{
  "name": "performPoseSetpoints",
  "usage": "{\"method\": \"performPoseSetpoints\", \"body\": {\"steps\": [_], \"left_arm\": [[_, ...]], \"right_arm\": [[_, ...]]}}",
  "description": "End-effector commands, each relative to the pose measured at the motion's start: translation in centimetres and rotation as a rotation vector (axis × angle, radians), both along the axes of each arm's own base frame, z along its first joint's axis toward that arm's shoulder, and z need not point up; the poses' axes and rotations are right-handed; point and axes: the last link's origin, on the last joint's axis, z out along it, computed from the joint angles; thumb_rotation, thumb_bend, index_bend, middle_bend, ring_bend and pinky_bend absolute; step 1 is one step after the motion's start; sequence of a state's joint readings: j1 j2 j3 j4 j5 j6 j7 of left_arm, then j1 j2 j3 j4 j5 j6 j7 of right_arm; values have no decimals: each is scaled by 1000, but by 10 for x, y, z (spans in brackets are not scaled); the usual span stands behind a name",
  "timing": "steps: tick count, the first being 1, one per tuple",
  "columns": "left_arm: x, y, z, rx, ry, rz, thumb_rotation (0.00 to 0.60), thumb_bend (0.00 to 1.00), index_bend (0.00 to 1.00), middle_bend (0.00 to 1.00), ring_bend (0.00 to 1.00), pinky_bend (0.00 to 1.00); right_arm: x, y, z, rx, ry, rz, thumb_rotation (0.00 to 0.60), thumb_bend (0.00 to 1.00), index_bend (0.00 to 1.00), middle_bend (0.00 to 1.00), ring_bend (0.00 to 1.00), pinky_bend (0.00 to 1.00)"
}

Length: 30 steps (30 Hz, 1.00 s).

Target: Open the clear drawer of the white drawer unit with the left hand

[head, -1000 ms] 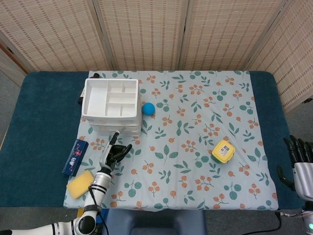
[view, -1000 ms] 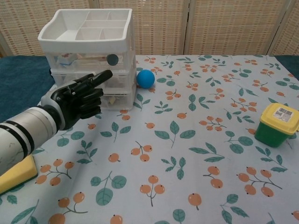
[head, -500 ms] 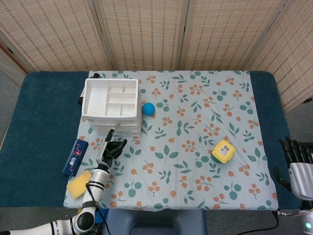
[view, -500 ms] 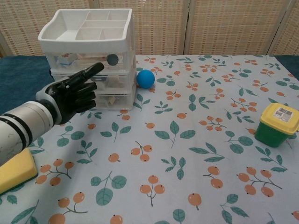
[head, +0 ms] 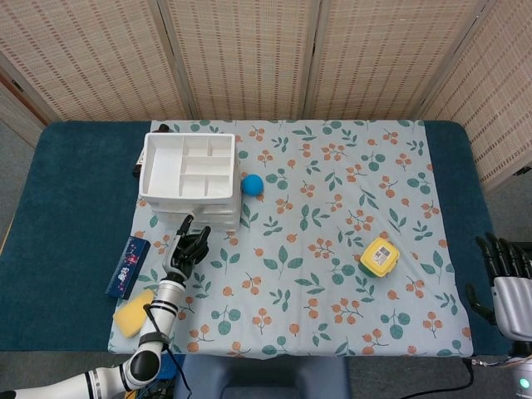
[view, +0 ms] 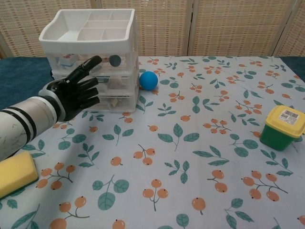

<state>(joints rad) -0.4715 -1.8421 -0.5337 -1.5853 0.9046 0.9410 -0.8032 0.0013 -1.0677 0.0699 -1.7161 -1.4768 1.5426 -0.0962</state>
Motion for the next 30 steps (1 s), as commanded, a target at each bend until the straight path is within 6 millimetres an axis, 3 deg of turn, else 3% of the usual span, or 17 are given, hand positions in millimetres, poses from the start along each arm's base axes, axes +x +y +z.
{"method": "performPoseSetpoints", "body": {"steps": [1,15,30], "left_arm": [[1,2,0,-4,-23,9,600,232,158,986,1000,1000],[3,7,2,-7,-63,35,600,235,169,986,1000,1000],[2,11,2,-16,-58,33,600,236,266,985,1000,1000]], "right_arm": [[0,0,0,2,1,0,600,451,0,0,0,0],[-2,0,0,1,-2,-8,600,451,0,0,0,0],[-3,1,0,-1,-3,-15,600,451,0,0,0,0]]}}
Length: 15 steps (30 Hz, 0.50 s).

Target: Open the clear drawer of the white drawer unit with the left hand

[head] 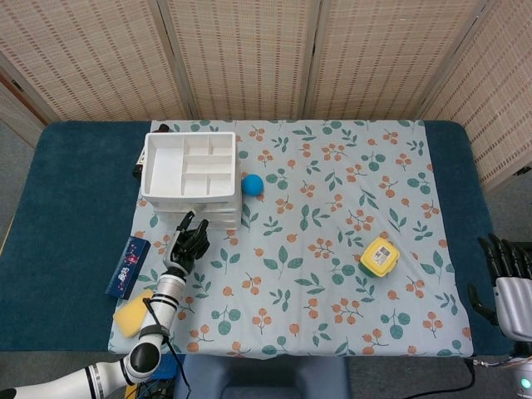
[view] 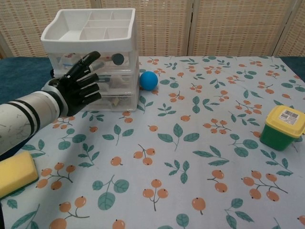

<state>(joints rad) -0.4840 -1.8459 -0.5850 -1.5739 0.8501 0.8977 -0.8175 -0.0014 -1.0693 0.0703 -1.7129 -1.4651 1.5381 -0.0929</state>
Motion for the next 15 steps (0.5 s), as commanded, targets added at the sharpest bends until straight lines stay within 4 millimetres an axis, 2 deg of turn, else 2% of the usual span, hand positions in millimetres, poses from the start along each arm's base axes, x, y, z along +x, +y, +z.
{"method": "performPoseSetpoints", "body": {"steps": [1,15], "left_arm": [[0,0,0,-2,0,1,600,236,271,985,1000,1000],[-4,1,-1,-9,6,7,600,240,351,985,1000,1000]], "right_arm": [[0,0,0,0,0,-1,600,451,0,0,0,0],[0,0,0,2,1,-3,600,451,0,0,0,0]]}}
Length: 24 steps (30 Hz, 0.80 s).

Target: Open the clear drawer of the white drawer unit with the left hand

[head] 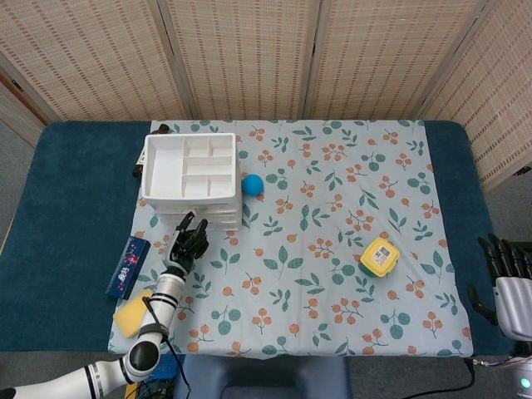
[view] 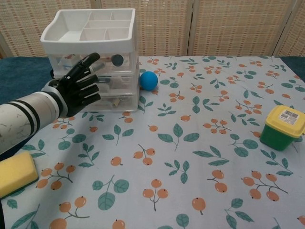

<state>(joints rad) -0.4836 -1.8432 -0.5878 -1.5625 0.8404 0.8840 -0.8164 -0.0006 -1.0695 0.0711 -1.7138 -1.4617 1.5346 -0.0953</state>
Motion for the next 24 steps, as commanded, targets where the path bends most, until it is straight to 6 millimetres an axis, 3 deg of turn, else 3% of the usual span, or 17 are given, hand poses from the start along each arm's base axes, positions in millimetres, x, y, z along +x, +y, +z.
{"method": "performPoseSetpoints", "body": {"steps": [1,24], "left_arm": [[-1,-1,0,-1,0,0,600,244,361,985,1000,1000],[-7,-22,-2,-27,-4,-21,600,250,399,986,1000,1000]], "right_arm": [[0,0,0,2,0,0,600,451,0,0,0,0],[0,1,-2,7,-2,0,600,452,0,0,0,0]]}}
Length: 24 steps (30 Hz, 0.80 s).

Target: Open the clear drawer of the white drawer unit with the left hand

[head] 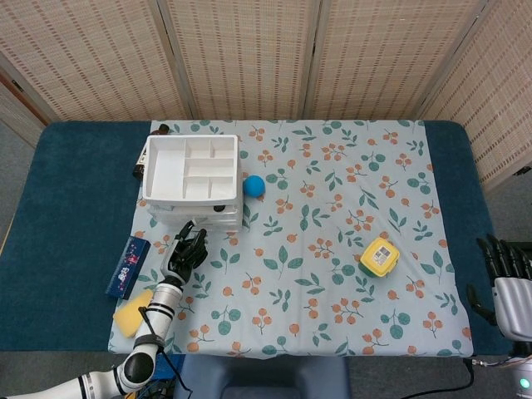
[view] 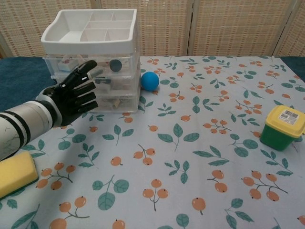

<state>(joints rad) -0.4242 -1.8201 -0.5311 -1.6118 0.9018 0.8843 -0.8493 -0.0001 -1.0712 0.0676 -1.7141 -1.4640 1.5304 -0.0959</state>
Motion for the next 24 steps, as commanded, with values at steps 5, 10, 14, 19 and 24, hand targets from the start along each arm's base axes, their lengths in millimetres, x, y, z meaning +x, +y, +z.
{"method": "performPoseSetpoints", "body": {"steps": [5,10,14,19,24], "left_arm": [[-1,-7,-3,-16,7,-12,600,250,371,985,1000,1000],[-1,-13,-2,-10,26,-13,600,250,142,984,1000,1000],[-2,-18,0,-9,40,-18,600,250,70,982,1000,1000],[-8,-33,4,-18,84,-22,600,250,33,961,1000,1000],[-16,-46,12,-21,152,-30,600,250,36,942,1000,1000]], "right_arm": [[0,0,1,-3,2,3,600,452,0,0,0,0],[1,0,1,-2,1,7,600,452,0,0,0,0],[2,-1,1,0,0,13,600,454,0,0,0,0],[1,-2,1,2,-2,15,600,454,0,0,0,0],[2,-3,3,-2,2,22,600,454,0,0,0,0]]}}
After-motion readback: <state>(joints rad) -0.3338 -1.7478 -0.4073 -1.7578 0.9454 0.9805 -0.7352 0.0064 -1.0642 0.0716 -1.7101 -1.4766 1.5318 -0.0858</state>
